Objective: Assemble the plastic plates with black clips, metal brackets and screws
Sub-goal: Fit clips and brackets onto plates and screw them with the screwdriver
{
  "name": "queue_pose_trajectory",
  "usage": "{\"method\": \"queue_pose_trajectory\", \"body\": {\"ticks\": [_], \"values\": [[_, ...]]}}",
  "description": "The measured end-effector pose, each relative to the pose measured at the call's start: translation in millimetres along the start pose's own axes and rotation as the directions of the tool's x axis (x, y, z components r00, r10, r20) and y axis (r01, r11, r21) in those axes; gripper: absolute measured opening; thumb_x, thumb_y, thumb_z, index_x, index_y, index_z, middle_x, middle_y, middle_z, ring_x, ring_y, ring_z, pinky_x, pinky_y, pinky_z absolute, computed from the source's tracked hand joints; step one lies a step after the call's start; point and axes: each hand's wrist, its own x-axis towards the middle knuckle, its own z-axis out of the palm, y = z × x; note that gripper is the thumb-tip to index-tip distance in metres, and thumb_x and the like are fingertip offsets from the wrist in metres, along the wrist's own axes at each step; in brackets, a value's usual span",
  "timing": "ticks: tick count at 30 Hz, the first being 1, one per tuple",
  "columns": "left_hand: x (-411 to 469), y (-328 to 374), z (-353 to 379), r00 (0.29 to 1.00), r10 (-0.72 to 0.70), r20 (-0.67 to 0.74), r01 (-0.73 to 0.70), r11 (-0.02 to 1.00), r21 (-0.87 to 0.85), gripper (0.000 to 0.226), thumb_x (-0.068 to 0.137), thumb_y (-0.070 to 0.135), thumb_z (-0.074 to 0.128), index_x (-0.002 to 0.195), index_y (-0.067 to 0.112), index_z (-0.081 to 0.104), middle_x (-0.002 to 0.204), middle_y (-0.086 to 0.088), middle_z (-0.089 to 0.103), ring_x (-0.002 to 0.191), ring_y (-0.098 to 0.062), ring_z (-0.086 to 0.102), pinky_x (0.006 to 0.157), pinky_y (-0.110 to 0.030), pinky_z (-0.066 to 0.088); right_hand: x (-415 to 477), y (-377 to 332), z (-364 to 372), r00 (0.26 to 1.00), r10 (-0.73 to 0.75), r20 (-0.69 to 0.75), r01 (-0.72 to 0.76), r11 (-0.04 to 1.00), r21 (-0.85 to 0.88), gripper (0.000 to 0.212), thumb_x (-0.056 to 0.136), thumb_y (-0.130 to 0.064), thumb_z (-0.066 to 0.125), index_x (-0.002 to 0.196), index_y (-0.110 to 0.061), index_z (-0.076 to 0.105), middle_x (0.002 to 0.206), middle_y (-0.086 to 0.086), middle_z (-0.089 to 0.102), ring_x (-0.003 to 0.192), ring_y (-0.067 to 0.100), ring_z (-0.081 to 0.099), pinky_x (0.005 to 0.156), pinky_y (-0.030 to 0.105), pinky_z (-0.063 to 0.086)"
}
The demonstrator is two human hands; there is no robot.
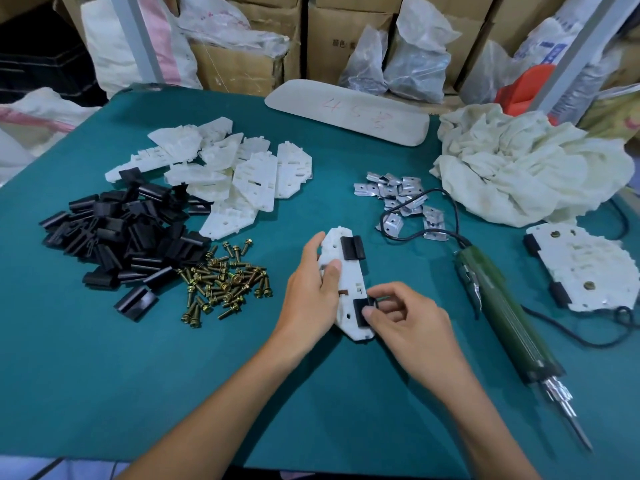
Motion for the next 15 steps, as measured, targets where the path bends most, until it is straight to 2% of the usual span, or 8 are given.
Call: {"method": "queue_pose_trajectory", "body": {"ticks": [3, 6, 9, 11, 12, 13, 15], "values": [[-3.1, 3.7, -1.9, 0.999, -0.012, 0.031, 0.012, 1.0, -0.013, 0.04, 0.102, 0.033, 0.048, 0.138, 0.046, 0.036, 0.09, 0.011, 0.07, 0.083, -0.01, 0.066, 0.083, -0.035, 0.054, 6.1, 1.0, -9.5, 0.997, 0.02, 0.078, -0.023, 0.999, 0.037, 0.012, 0.088, -0.03, 0.076, 0.093, -0.038, 0.069, 0.076, -0.012, 0.072, 0.063, 0.003, 0.065, 0.074, 0.029, 0.057], [-5.4, 6.7, -0.6, 0.998, -0.002, 0.065, 0.002, 1.0, 0.006, 0.039, 0.103, 0.03, 0.048, 0.138, 0.043, 0.038, 0.099, 0.028, 0.066, 0.087, -0.002, 0.066, 0.079, -0.028, 0.05, 22.7, -1.0, -25.0, 0.993, 0.052, 0.107, -0.056, 0.998, 0.031, 0.007, 0.09, -0.035, 0.074, 0.095, -0.037, 0.069, 0.075, -0.009, 0.073, 0.06, 0.008, 0.068, 0.077, 0.038, 0.059], [-6.2, 9.0, 0.2, 0.998, -0.023, 0.052, 0.022, 1.0, 0.014, 0.04, 0.102, 0.029, 0.05, 0.139, 0.041, 0.04, 0.099, 0.026, 0.068, 0.087, -0.001, 0.065, 0.075, -0.022, 0.046, 45.4, -4.3, -40.9, 0.996, 0.026, 0.081, -0.019, 0.997, -0.08, 0.004, 0.092, -0.03, 0.071, 0.091, -0.033, 0.07, 0.075, -0.006, 0.073, 0.059, 0.013, 0.071, 0.078, 0.036, 0.058], [-7.3, 12.0, -0.8, 0.999, -0.019, 0.045, 0.016, 0.998, 0.068, 0.04, 0.101, 0.029, 0.052, 0.139, 0.039, 0.042, 0.103, 0.022, 0.067, 0.092, -0.005, 0.064, 0.08, -0.026, 0.048, 66.8, -8.2, -50.0, 0.999, -0.015, 0.031, 0.021, 0.983, -0.18, 0.005, 0.094, -0.027, 0.069, 0.093, -0.03, 0.072, 0.082, -0.009, 0.073, 0.07, 0.015, 0.071, 0.083, 0.037, 0.057], [-8.2, 12.9, -1.7, 0.999, -0.012, 0.046, 0.006, 0.993, 0.12, 0.041, 0.101, 0.03, 0.053, 0.139, 0.038, 0.043, 0.107, 0.022, 0.063, 0.102, -0.007, 0.059, 0.086, -0.028, 0.048, 79.8, -10.8, -53.7, 0.999, -0.037, 0.012, 0.038, 0.968, -0.248, 0.007, 0.094, -0.026, 0.068, 0.096, -0.028, 0.074, 0.087, -0.011, 0.073, 0.079, 0.017, 0.071, 0.086, 0.037, 0.056], [-9.0, 13.1, -2.7, 0.999, -0.005, 0.047, -0.004, 0.984, 0.177, 0.041, 0.099, 0.03, 0.054, 0.139, 0.035, 0.044, 0.11, 0.02, 0.058, 0.112, -0.006, 0.05, 0.092, -0.028, 0.044, 94.2, -13.6, -56.5, 0.999, -0.048, 0.001, 0.046, 0.95, -0.309, 0.009, 0.095, -0.025, 0.066, 0.098, -0.027, 0.074, 0.092, -0.01, 0.072, 0.088, 0.018, 0.069, 0.089, 0.037, 0.054], [-10.2, 12.0, -3.8, 0.999, 0.015, 0.044, -0.026, 0.962, 0.273, 0.043, 0.097, 0.029, 0.056, 0.139, 0.031, 0.047, 0.115, 0.016, 0.053, 0.118, -0.001, 0.032, 0.098, -0.023, 0.035, 123.4, -18.7, -59.0, 0.999, -0.032, -0.006, 0.027, 0.92, -0.392, 0.011, 0.096, -0.024, 0.062, 0.096, -0.025, 0.073, 0.098, -0.005, 0.07, 0.1, 0.022, 0.064, 0.092, 0.036, 0.05]]}}
